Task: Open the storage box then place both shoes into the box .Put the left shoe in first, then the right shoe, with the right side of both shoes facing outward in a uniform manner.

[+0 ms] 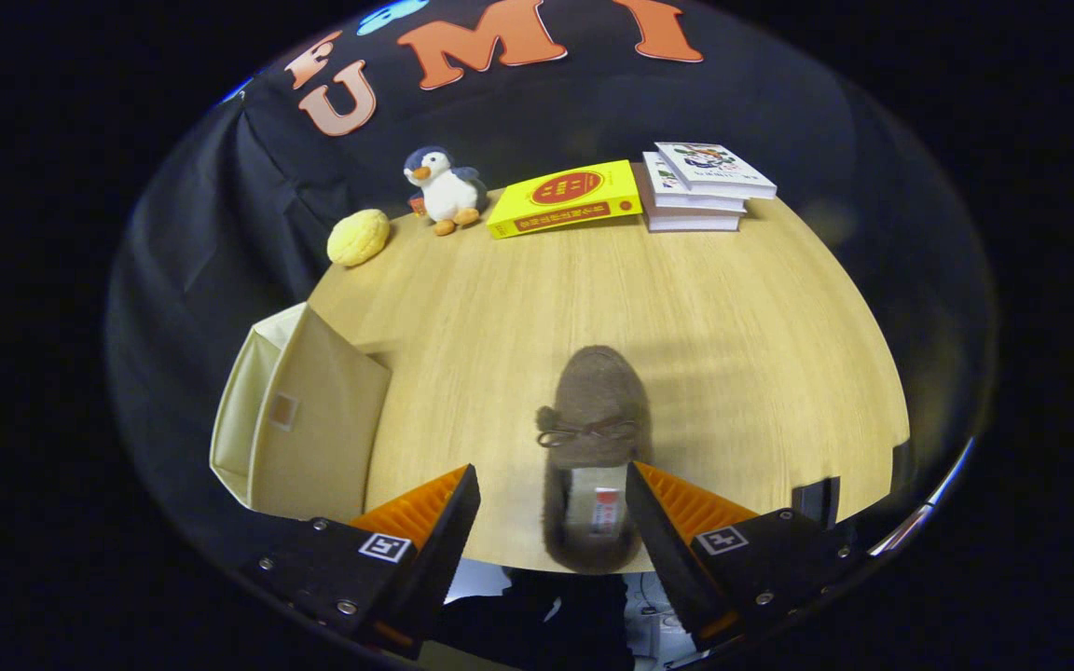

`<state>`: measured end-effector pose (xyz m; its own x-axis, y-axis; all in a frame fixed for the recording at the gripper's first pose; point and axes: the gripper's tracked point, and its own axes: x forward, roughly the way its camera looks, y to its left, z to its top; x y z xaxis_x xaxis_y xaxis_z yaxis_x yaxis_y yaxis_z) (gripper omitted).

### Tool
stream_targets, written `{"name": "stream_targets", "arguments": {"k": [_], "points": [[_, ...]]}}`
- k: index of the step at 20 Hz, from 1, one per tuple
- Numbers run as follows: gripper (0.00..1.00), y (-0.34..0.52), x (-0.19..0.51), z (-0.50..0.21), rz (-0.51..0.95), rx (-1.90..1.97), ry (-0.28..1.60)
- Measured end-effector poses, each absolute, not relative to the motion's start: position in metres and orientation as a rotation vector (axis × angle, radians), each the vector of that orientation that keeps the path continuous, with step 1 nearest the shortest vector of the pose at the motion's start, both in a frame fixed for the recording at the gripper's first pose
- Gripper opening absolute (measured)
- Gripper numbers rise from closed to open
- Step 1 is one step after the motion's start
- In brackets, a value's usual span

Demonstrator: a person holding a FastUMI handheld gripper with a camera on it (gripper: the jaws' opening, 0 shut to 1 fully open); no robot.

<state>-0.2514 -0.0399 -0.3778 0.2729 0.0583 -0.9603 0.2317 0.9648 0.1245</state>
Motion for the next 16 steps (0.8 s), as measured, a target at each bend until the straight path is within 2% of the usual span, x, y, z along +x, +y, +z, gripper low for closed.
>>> {"name": "stream_targets", "arguments": {"k": [3, 7, 13, 15, 16], "points": [[0.89, -0.061, -0.264, -0.403, -0.118, 0.251, 1.313], [0.75, -0.071, -0.273, -0.435, -0.076, 0.237, 1.341], [0.57, -0.081, -0.254, -0.469, -0.074, 0.198, 1.254], [0.47, -0.078, -0.252, -0.475, -0.069, 0.209, 1.239], [0.39, -0.077, -0.253, -0.476, -0.072, 0.218, 1.239]]}}
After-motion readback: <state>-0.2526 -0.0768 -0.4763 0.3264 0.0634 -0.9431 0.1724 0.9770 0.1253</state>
